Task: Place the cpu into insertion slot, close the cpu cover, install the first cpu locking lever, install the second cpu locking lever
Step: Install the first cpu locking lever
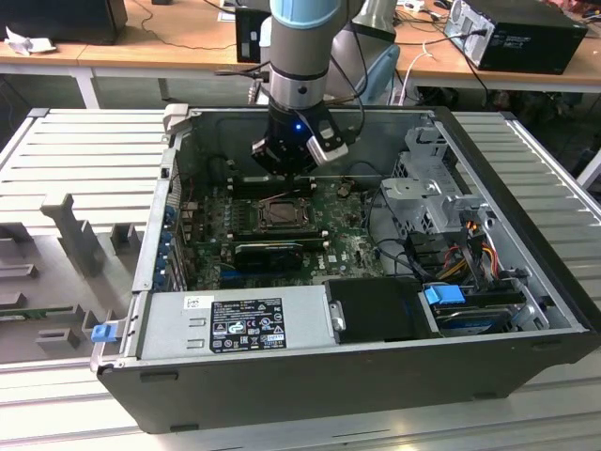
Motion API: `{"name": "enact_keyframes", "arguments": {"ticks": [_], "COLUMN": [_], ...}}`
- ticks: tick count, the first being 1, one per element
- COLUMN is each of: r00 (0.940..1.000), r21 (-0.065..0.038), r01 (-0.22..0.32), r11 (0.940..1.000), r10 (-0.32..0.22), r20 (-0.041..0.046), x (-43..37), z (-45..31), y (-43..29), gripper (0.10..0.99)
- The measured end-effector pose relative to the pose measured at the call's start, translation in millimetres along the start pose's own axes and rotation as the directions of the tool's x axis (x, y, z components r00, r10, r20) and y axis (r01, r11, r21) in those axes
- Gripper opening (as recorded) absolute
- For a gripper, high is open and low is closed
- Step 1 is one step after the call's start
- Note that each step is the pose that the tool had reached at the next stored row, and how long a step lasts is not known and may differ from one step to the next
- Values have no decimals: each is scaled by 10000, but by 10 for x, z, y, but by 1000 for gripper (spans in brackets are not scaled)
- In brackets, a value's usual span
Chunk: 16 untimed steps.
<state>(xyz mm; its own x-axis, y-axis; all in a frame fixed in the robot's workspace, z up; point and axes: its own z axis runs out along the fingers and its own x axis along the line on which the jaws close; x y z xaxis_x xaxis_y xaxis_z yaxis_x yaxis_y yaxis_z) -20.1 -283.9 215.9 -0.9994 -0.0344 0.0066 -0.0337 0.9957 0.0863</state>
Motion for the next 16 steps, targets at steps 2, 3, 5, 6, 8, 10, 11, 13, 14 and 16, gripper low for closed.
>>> {"name": "enact_keyframes", "arguments": {"ticks": [2,3,5,6,8,10,11,13,14,16], "r00": [10000,10000,10000,10000,10000,10000,10000,10000,10000,10000], "r21": [11,15,49,62,69,69,70,68,73,84], "r01": [-1,-2,0,0,1,2,1,0,1,1], "r11": [10000,10000,10000,10000,10000,10000,10000,10000,10000,10000], "r10": [1,2,0,0,-1,-2,-1,0,-1,-1], "r20": [1,3,3,2,13,22,24,26,26,25], "x": [-4,-5,-11,-12,-12,-15,-17,-18,-19,-20], "z": [22,29,50,53,54,57,58,64,69,79], "y": [-2,-3,-5,-5,-6,-5,-6,-6,-6,-7], "gripper": [106,106,106,106,106,106,106,106,106,106]}}
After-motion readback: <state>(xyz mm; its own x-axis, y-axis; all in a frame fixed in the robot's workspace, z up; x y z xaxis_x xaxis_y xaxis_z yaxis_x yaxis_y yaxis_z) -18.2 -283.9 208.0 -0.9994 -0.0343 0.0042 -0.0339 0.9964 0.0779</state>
